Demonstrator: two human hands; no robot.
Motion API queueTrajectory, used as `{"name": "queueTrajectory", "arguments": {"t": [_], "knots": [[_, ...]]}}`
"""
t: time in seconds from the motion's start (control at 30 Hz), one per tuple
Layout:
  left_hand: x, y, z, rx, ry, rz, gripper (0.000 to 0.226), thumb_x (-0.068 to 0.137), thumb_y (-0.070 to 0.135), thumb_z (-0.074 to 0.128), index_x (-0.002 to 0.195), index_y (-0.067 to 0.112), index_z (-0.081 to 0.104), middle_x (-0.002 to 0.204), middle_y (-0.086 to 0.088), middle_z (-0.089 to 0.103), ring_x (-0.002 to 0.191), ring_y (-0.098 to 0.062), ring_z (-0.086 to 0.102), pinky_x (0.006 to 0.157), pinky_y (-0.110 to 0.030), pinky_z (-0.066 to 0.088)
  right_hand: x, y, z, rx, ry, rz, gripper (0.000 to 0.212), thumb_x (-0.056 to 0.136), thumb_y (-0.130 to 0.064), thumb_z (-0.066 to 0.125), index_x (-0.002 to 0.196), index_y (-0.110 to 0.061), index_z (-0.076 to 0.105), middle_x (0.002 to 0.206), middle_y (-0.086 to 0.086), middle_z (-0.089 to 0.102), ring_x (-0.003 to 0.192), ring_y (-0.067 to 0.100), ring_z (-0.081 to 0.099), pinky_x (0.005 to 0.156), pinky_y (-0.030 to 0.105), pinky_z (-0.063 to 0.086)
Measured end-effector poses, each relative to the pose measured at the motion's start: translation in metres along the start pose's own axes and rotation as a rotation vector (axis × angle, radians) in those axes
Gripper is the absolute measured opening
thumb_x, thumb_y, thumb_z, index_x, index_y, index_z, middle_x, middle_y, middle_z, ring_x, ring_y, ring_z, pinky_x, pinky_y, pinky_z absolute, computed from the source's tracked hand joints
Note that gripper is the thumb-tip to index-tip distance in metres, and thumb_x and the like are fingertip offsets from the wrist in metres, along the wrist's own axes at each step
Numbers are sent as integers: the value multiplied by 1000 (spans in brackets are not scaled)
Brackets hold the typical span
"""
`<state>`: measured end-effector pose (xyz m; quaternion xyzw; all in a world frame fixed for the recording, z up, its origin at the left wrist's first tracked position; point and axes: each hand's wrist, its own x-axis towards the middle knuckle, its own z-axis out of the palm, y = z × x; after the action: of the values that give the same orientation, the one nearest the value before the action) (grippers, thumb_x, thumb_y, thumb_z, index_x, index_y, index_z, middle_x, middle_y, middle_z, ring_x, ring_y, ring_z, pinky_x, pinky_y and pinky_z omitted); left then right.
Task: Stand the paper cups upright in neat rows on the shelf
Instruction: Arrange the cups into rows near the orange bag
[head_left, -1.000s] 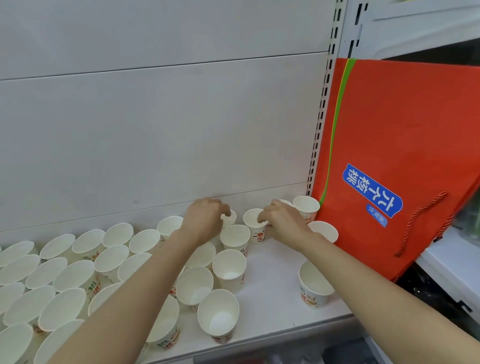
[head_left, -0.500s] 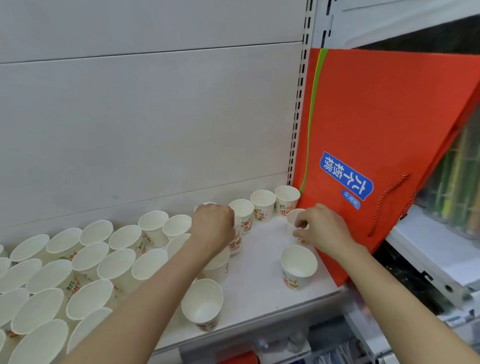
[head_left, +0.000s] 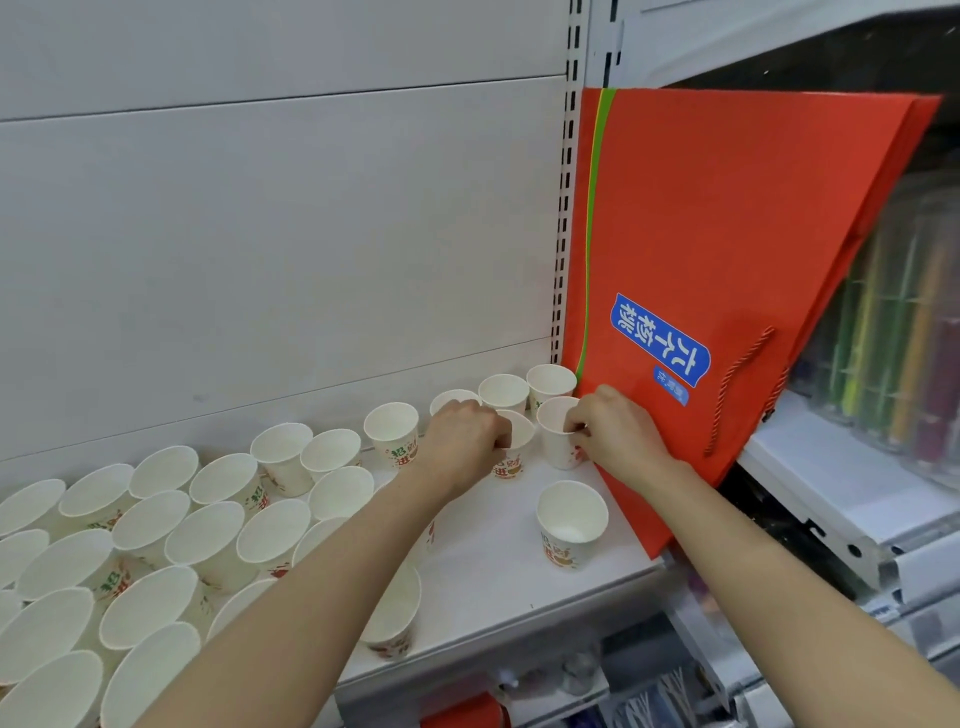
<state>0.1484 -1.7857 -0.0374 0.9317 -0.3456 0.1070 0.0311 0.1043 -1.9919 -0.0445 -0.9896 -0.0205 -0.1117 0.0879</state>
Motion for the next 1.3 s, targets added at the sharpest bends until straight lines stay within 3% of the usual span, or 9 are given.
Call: {"name": "queueTrajectory", "arguments": {"t": [0.17,0.3,0.47,0.53,0.67,0.8,0.97,1.13,1.3], "knots": [[11,-6,9,-11,16,11,9,84,22,62,87,23,70,88,4,69,89,-21,58,74,-30,41,9,-2,5,-84,13,-49,13,79,-11,58,86,-16,68,90,1,64,94,22,50,62,30,30],[6,-16,2,-104,48,23,25,82,36,71,106,28,69,101,7,68,95,-18,59,77,-29,40,11,-4,5,-80,-8,-51,15,83,-14,61,94,-19,69,99,-1,65,98,21,49,66,29,34],[-13,-67,-14,-159,113,-209,22,81,33,74,102,31,69,99,12,66,94,-13,59,73,-29,45,-22,-9,-21,217,196,-22,13,81,-22,70,94,-23,72,91,-9,67,93,17,52,71,32,43],[-16,-78,-13,-85,48,-203,23,82,35,73,104,31,69,100,10,66,97,-16,58,74,-30,45,-42,-13,-30,322,156,-56,3,78,-24,73,80,-27,72,78,-12,66,83,12,54,71,35,46],[-4,-67,-3,-22,-36,-155,26,85,35,69,110,28,68,105,4,66,103,-20,56,78,-29,39,-75,-25,-43,462,-37,-79,14,65,-39,80,73,-32,71,73,-18,65,80,3,54,70,28,46],[8,-60,5,-3,-37,-173,19,87,28,65,105,26,71,105,2,69,101,-21,58,78,-29,40,-91,-42,-46,369,-120,-140,27,62,-50,79,80,-32,70,81,-21,63,89,0,50,73,23,44],[11,-61,11,28,-43,-196,18,88,23,61,101,27,72,103,2,70,98,-22,60,71,-26,37,-100,-55,-40,243,-121,-164,21,72,-42,75,87,-27,70,85,-22,61,92,2,46,73,23,39],[-4,-62,-6,-92,-12,-255,29,86,30,67,114,31,66,115,7,64,103,-19,62,80,-30,45,-106,-52,-31,157,-31,-122,15,72,-31,77,85,-25,70,83,-9,64,90,14,52,69,27,35],[-64,-42,-55,-217,42,-338,11,80,37,71,91,33,71,89,16,65,84,-7,60,64,-26,42,-110,-36,-23,106,2,-102,14,68,-26,81,75,-22,70,75,-7,65,83,19,53,66,30,38]]}}
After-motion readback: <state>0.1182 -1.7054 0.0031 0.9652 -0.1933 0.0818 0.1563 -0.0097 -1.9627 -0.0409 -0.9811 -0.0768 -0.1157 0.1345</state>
